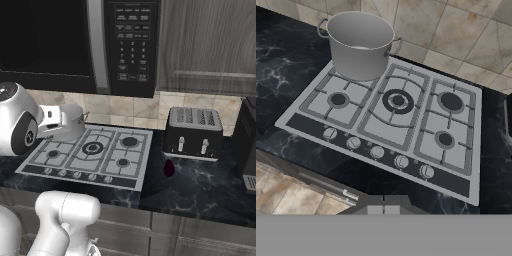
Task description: Turn on the burner for the pot on the stove. Wait thirty seconds for the pot to heat up. Then add the eggplant to the pot.
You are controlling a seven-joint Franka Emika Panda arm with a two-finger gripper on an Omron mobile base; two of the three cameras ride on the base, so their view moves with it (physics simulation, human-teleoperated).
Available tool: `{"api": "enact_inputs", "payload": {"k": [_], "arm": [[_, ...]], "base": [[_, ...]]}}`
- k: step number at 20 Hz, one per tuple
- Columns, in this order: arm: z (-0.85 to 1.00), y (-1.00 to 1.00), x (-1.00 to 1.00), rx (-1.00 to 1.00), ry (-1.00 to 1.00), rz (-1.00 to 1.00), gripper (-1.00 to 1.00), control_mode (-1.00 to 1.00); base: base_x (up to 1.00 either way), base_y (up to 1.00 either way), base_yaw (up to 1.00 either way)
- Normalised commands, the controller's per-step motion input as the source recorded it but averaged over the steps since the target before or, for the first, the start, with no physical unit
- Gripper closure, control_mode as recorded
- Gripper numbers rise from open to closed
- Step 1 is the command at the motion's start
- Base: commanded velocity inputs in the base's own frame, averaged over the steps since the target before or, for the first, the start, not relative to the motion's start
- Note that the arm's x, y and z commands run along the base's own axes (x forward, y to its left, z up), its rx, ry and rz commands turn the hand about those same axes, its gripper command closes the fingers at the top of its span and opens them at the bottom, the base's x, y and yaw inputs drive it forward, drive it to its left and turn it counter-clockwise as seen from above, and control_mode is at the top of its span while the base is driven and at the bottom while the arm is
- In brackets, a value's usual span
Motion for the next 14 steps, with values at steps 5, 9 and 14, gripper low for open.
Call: {"api": "enact_inputs", "payload": {"k": [5, 9, 14], "arm": [[0.00, 0.00, 0.00, 0.00, 0.00, 0.00, 1.00, -1.00], [0.00, 0.00, 0.00, 0.00, 0.00, 0.00, 1.00, -1.00], [0.00, 0.00, 0.00, 0.00, 0.00, 0.00, 1.00, -1.00]], "base": [[0.00, 0.00, 0.00], [0.00, 0.00, 0.00], [0.00, 0.00, 0.00]]}}
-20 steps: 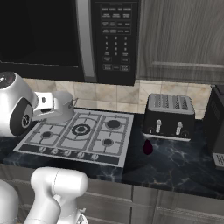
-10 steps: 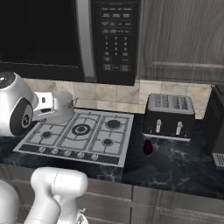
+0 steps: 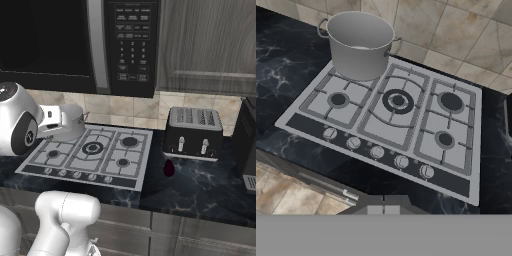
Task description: Turn on the burner for the pot on the stove. Wait thirty seconds for the pot to heat up. Then add the eggplant to the pot.
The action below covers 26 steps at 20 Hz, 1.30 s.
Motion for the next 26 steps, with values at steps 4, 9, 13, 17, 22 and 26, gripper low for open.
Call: {"api": "enact_inputs", "payload": {"k": [4, 9, 13, 17, 22, 26], "arm": [[0.00, 0.00, 0.00, 0.00, 0.00, 0.00, 1.00, -1.00], [0.00, 0.00, 0.00, 0.00, 0.00, 0.00, 1.00, -1.00], [0.00, 0.00, 0.00, 0.00, 0.00, 0.00, 1.00, -1.00], [0.00, 0.00, 0.00, 0.00, 0.00, 0.00, 1.00, -1.00], [0.00, 0.00, 0.00, 0.00, 0.00, 0.00, 1.00, -1.00], [0.00, 0.00, 0.00, 0.00, 0.00, 0.00, 1.00, -1.00]], "base": [[0.00, 0.00, 0.00], [0.00, 0.00, 0.00], [0.00, 0.00, 0.00], [0.00, 0.00, 0.00], [0.00, 0.00, 0.00], [0.00, 0.00, 0.00]]}}
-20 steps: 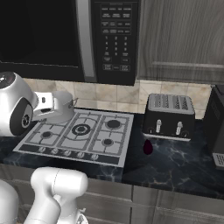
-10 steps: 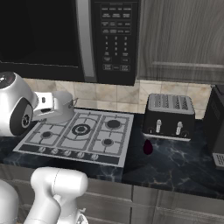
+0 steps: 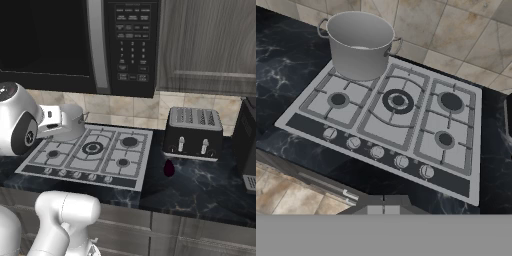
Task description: Turn on the burner for the pot on the stove. Wait thirty seconds for the pot to heat up. Then add the eggplant to the pot.
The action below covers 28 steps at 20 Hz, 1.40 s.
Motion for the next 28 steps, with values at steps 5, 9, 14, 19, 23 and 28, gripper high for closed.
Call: {"api": "enact_inputs", "payload": {"k": [5, 9, 14, 19, 23, 28], "arm": [[0.00, 0.00, 0.00, 0.00, 0.00, 0.00, 1.00, -1.00], [0.00, 0.00, 0.00, 0.00, 0.00, 0.00, 1.00, -1.00], [0.00, 0.00, 0.00, 0.00, 0.00, 0.00, 1.00, -1.00], [0.00, 0.00, 0.00, 0.00, 0.00, 0.00, 1.00, -1.00], [0.00, 0.00, 0.00, 0.00, 0.00, 0.00, 1.00, -1.00], [0.00, 0.00, 0.00, 0.00, 0.00, 0.00, 1.00, -1.00]], "base": [[0.00, 0.00, 0.00], [0.00, 0.00, 0.00], [0.00, 0.00, 0.00], [0.00, 0.00, 0.00], [0.00, 0.00, 0.00], [0.00, 0.00, 0.00]]}}
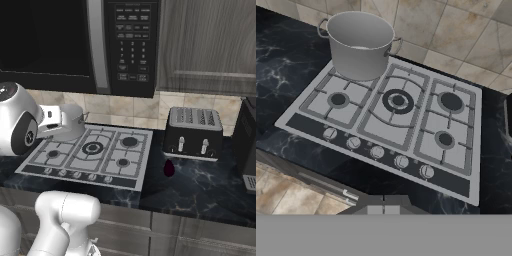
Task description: Turn on the burner for the pot on the stove. Wait thirty seconds for the pot to heat up. Then add the eggplant to the pot.
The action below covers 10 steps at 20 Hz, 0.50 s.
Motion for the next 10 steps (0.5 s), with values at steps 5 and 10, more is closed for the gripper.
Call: {"api": "enact_inputs", "payload": {"k": [5, 10], "arm": [[0.00, 0.00, 0.00, 0.00, 0.00, 0.00, 1.00, -1.00], [0.00, 0.00, 0.00, 0.00, 0.00, 0.00, 1.00, -1.00]], "base": [[0.00, 0.00, 0.00], [0.00, 0.00, 0.00]]}}
